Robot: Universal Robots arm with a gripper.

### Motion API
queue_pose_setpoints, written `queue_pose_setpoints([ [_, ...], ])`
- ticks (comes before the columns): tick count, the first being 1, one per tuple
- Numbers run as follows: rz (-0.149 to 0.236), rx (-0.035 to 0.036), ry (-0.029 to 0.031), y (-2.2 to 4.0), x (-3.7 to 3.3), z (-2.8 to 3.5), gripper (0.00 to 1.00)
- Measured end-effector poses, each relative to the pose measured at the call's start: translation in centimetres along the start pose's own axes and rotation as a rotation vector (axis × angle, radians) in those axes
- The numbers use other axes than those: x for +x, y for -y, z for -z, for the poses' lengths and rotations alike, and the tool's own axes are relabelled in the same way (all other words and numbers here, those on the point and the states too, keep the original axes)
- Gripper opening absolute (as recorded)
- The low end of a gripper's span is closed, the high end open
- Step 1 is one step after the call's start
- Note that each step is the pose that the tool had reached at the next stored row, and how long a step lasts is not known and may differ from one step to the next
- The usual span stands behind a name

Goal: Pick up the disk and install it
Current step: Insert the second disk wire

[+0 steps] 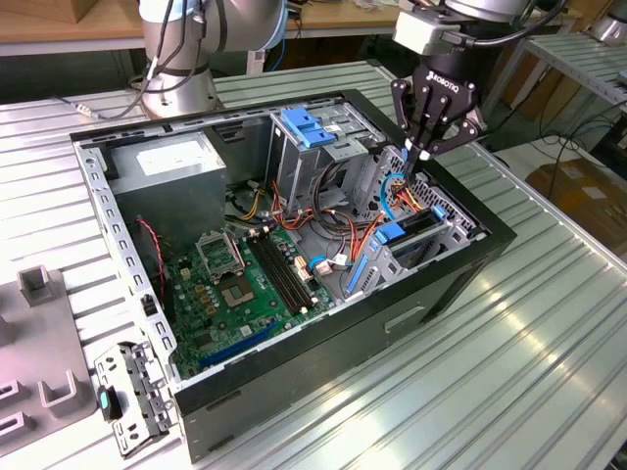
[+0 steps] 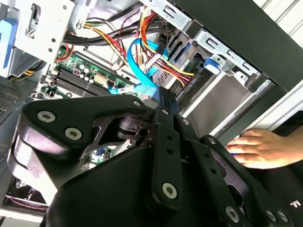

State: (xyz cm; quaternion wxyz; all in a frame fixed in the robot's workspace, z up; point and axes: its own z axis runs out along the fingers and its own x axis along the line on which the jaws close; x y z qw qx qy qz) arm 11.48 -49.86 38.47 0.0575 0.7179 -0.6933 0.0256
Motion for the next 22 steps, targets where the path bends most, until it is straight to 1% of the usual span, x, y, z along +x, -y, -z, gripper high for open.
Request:
queue_pose_setpoints([
  [1,0.000,-0.0003,-0.0064,0.02,-0.03,-0.08,0.24],
  [3,-0.001,-0.0006,-0.0154,0.05,-0.04,-0.15,0.24],
  [4,-0.001,-0.0007,-0.0184,0.09,-0.06,-0.24,0.24],
  [6,-0.001,-0.0011,-0.0292,0.22,-0.10,-0.63,0.24],
  [8,-0.002,-0.0014,-0.0374,0.24,-0.11,-0.76,0.24],
  [9,-0.002,-0.0017,-0.0471,0.24,-0.12,-0.84,0.24],
  [11,-0.002,-0.0022,-0.0600,0.25,-0.13,-0.91,0.22],
  [12,-0.003,-0.0027,-0.0719,0.25,-0.14,-0.97,0.16],
  [13,-0.003,-0.0030,-0.0782,0.25,-0.14,-1.01,0.16],
  [14,-0.004,-0.0031,-0.0827,0.25,-0.15,-1.04,0.16],
  [15,-0.004,-0.0033,-0.0885,0.26,-0.15,-1.09,0.16],
  [16,-0.004,-0.0035,-0.0925,0.26,-0.16,-1.13,0.16],
  [17,-0.004,-0.0035,-0.0935,0.26,-0.16,-1.14,0.16],
  [20,-0.004,-0.0035,-0.0929,0.26,-0.12,-1.21,0.16],
  [22,-0.004,-0.0033,-0.0931,0.22,0.23,-1.26,0.16],
])
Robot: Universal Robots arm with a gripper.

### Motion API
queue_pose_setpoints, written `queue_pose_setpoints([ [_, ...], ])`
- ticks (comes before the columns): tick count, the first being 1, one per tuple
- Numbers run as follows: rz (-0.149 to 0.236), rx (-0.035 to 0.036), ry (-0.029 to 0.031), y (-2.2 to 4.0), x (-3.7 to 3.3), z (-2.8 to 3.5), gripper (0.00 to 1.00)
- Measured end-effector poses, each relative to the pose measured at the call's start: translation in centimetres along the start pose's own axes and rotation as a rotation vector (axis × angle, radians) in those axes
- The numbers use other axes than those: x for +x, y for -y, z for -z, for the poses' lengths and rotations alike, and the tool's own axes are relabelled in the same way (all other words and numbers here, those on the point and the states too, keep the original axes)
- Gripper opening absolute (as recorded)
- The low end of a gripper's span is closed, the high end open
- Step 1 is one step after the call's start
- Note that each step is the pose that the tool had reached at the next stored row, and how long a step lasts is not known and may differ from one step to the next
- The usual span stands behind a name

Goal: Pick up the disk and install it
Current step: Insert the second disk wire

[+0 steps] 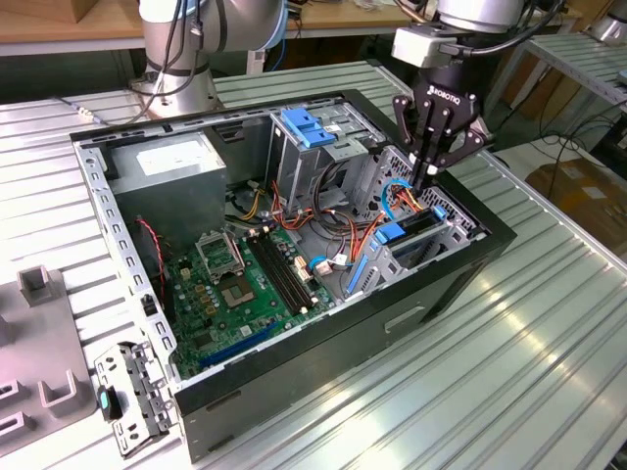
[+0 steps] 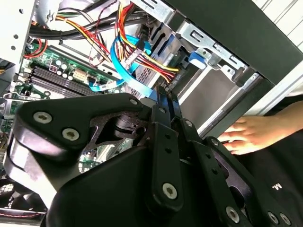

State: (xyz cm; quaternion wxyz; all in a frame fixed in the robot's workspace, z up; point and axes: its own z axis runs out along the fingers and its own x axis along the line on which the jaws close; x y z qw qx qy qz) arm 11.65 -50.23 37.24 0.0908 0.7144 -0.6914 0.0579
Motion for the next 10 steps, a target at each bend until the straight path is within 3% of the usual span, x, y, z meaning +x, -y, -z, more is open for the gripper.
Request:
queue_pose_setpoints([
  [3,0.001,0.0024,0.0015,-0.26,0.45,-0.12,0.16],
  [5,0.002,0.0046,0.0105,-0.48,0.60,-0.19,0.16],
  [7,0.004,0.0060,0.0243,-0.68,0.85,-0.32,0.16],
  [8,0.004,0.0064,0.0318,-0.82,1.40,-0.58,0.16],
  [10,0.005,0.0073,0.0544,-0.98,2.34,-1.01,0.16],
])
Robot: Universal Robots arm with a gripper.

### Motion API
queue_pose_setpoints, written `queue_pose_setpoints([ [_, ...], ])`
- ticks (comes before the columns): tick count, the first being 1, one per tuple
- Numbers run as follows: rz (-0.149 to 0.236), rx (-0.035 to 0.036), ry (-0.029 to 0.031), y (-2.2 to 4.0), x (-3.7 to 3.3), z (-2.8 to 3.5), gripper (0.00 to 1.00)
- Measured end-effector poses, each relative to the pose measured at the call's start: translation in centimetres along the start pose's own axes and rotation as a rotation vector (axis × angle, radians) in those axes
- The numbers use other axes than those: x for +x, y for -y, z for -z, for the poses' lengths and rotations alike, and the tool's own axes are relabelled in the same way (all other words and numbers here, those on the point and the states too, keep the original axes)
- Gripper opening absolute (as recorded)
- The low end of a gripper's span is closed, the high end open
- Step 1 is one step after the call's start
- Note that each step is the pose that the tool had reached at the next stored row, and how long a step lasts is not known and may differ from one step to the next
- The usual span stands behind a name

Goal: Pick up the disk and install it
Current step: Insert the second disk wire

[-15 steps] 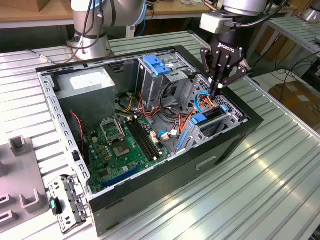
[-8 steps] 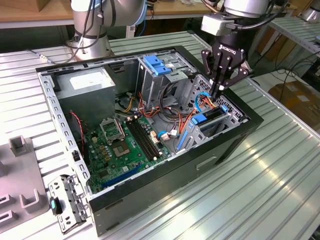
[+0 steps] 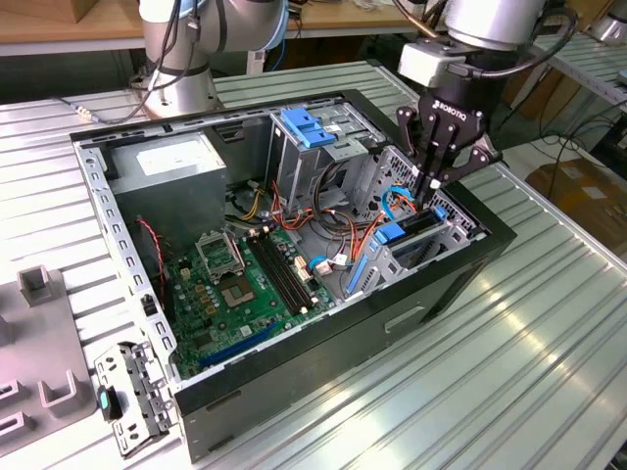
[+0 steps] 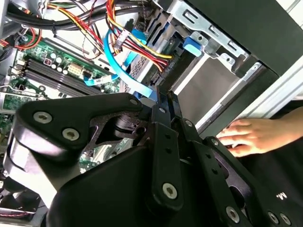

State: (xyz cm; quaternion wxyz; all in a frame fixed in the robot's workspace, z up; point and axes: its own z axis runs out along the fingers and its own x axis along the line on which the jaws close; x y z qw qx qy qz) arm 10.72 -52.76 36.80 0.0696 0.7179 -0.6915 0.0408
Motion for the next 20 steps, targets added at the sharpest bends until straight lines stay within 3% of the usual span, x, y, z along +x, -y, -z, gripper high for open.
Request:
queue_pose_setpoints([
  [2,0.001,0.0010,0.0259,-0.06,0.36,-0.11,0.16],
  [3,0.002,0.0017,0.0417,-0.08,0.51,-0.15,0.16],
  [4,0.002,0.0029,0.0679,-0.12,0.71,-0.22,0.16],
  [6,0.003,0.0037,0.0898,-0.13,0.78,-0.30,0.16],
  [7,0.003,0.0038,0.0920,-0.13,0.77,-0.30,0.16],
  [20,0.003,0.0038,0.0926,-0.13,0.77,-0.30,0.16],
])
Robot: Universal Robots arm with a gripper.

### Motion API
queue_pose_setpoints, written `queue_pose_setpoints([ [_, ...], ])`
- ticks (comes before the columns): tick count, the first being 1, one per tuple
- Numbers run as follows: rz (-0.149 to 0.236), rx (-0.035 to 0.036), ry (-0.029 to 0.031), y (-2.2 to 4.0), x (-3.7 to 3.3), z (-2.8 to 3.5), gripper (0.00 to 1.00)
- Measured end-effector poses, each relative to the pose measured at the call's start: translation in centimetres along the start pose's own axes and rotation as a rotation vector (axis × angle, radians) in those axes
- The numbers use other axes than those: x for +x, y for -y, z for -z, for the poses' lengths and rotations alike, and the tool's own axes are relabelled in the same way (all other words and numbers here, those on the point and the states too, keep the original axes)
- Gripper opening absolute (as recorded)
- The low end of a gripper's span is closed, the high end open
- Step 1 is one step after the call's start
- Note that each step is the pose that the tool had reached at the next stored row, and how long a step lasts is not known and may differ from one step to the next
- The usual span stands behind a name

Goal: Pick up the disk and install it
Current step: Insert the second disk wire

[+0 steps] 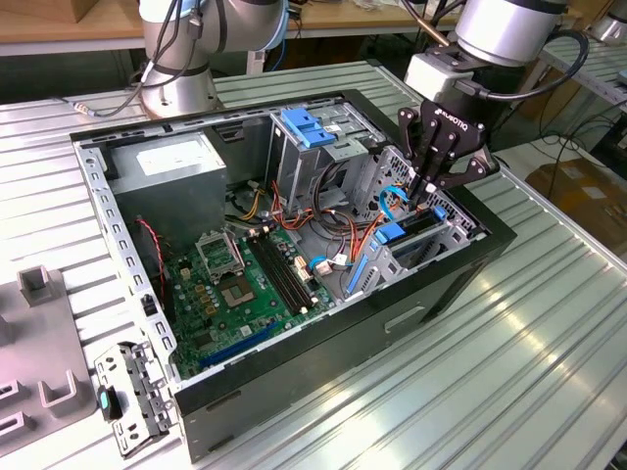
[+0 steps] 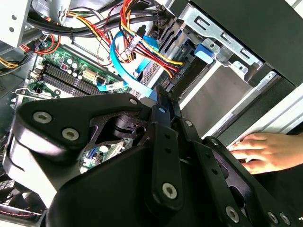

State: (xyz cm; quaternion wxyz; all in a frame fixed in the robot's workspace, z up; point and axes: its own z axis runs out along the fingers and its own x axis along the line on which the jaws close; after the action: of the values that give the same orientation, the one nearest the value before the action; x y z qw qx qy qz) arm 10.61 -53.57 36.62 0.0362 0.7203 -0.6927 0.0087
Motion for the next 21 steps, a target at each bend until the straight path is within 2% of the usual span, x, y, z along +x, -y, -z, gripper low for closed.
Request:
queue_pose_setpoints([
  [2,0.000,0.0001,0.0017,0.00,0.01,0.01,0.16],
  [3,0.000,0.0005,0.0085,0.00,0.01,-0.02,0.16],
  [4,0.001,0.0016,0.0254,0.00,0.00,-0.01,0.16],
  [5,0.001,0.0023,0.0353,0.00,0.00,-0.01,0.16],
  [7,0.002,0.0041,0.0472,0.00,0.01,-0.01,0.16],
  [8,0.002,0.0061,0.0488,-0.01,0.02,-0.02,0.16],
  [9,0.002,0.0184,0.0525,-0.12,0.04,-0.04,0.16],
  [10,0.001,0.0260,0.0560,-0.21,0.04,-0.05,0.16],
  [11,0.001,0.0357,0.0665,-0.34,0.08,-0.06,0.16],
  [12,0.002,0.0397,0.0841,-0.37,0.26,-0.12,0.16],
  [13,0.002,0.0431,0.1000,-0.42,0.69,-0.22,0.16],
  [15,0.002,0.0457,0.1188,-0.47,1.46,-0.36,0.16],
  [16,0.002,0.0476,0.1338,-0.50,2.08,-0.50,0.16],
  [18,0.003,0.0507,0.1456,-0.53,2.69,-0.62,0.16],
  [21,0.003,0.0583,0.1623,-0.67,3.10,-0.76,0.16],
])
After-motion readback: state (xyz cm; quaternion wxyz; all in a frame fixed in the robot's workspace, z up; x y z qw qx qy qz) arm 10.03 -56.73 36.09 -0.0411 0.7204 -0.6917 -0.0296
